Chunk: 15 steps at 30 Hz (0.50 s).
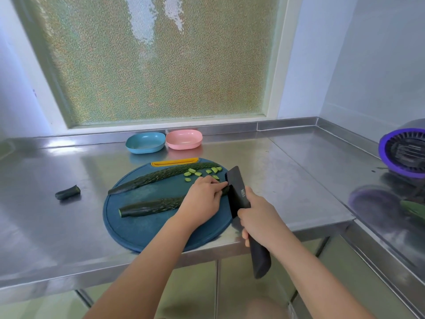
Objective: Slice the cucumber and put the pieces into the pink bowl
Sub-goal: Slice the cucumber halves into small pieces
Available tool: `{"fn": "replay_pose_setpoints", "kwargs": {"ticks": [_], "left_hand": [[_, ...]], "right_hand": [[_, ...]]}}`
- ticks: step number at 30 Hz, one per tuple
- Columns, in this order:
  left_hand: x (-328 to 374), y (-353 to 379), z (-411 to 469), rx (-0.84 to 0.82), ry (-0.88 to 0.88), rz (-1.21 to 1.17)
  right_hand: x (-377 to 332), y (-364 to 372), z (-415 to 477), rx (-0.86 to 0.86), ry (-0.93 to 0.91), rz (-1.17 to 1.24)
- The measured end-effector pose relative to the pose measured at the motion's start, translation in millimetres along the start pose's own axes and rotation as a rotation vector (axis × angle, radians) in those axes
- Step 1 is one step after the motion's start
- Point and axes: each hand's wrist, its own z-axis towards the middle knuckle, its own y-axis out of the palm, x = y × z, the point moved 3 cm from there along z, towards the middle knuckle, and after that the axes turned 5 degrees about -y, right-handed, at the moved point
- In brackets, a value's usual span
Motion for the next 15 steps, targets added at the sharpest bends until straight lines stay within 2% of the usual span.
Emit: {"fn": "replay_pose_setpoints", "kwargs": {"ticks": [15], "left_hand": [[-1, 0, 1, -0.007, 0.012, 0.031]], "right_hand": [[-3, -13, 3, -0.044, -0.033, -0.007]]}}
